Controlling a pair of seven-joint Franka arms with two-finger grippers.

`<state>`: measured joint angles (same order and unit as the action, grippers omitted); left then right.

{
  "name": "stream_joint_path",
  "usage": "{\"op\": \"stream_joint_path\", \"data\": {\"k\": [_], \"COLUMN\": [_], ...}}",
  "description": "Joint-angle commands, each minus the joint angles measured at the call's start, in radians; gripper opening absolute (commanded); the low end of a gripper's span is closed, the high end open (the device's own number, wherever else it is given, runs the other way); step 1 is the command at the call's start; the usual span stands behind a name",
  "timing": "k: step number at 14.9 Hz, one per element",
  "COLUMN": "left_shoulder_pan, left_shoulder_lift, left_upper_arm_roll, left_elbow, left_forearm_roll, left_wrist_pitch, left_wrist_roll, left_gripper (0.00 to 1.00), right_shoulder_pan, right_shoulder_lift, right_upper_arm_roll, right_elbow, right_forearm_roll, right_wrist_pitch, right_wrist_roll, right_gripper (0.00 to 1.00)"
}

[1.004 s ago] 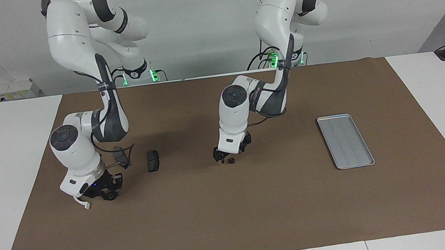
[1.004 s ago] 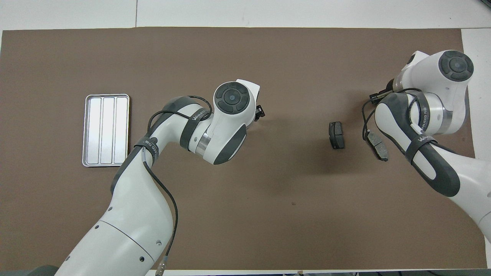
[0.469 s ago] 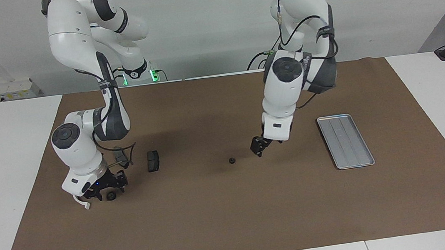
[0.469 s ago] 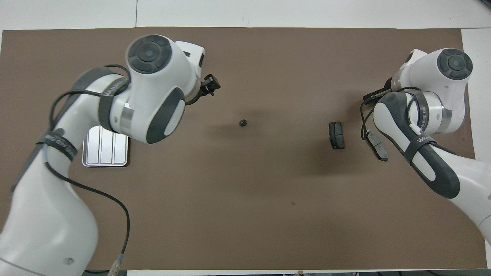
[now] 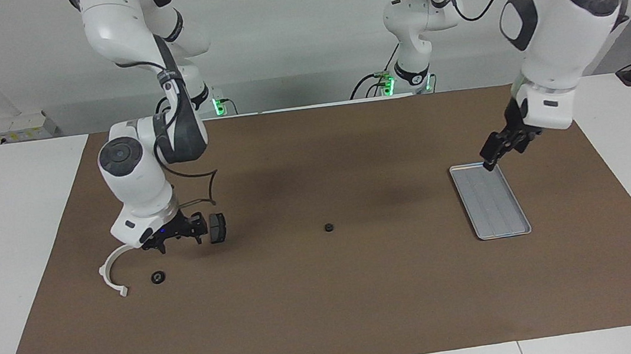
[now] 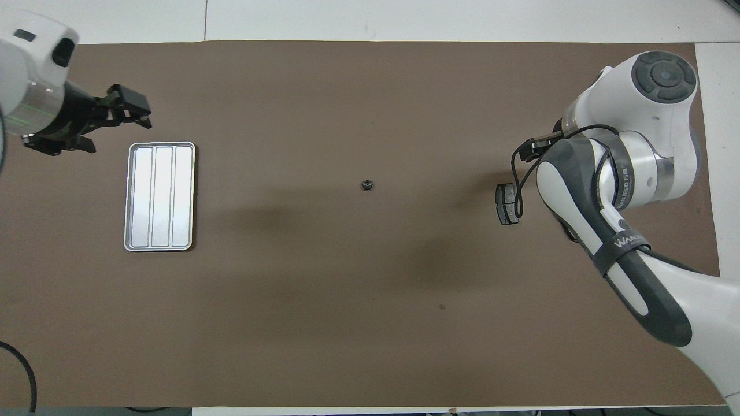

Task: Place bearing gear from tray to pile

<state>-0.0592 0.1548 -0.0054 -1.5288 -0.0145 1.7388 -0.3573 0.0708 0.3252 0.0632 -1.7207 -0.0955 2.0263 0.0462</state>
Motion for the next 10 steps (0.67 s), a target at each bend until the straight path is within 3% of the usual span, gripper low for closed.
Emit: {"op": "stream_joint_path", "data": {"k": [1,5,10], "left_shoulder_pan": [0.111,0.258,0.288], "left_shoulder_lift": [-0.079,-0.103,-0.106], "left_upper_arm_roll": [-0.015,-0.015,-0.015], "left_elbow": [-0.062,-0.063,-0.065], "left_forearm_roll": [-0.008,-0.122,-0.157], "left_wrist_pitch": [-0.051,-0.065,-0.065], "left_wrist_roll": [0.170,0.241,0.270], "left_gripper": [1.00,1.00,1.00], "right_shoulder_pan": [0.067,0.200,0.322], "right_shoulder_lift": [-0.032,-0.074,-0.072], "right_upper_arm_roll": [0.001,0.001,0.013], "right_elbow": [0.044,0.047,0.047], "right_forearm_roll": [0.002,0.032,0.039], "right_wrist_pitch": [-0.108,-0.138,-0.086], "right_wrist_roll": [0.142,0.406,0.656], "right_gripper": [0.92,1.00,1.00]}}
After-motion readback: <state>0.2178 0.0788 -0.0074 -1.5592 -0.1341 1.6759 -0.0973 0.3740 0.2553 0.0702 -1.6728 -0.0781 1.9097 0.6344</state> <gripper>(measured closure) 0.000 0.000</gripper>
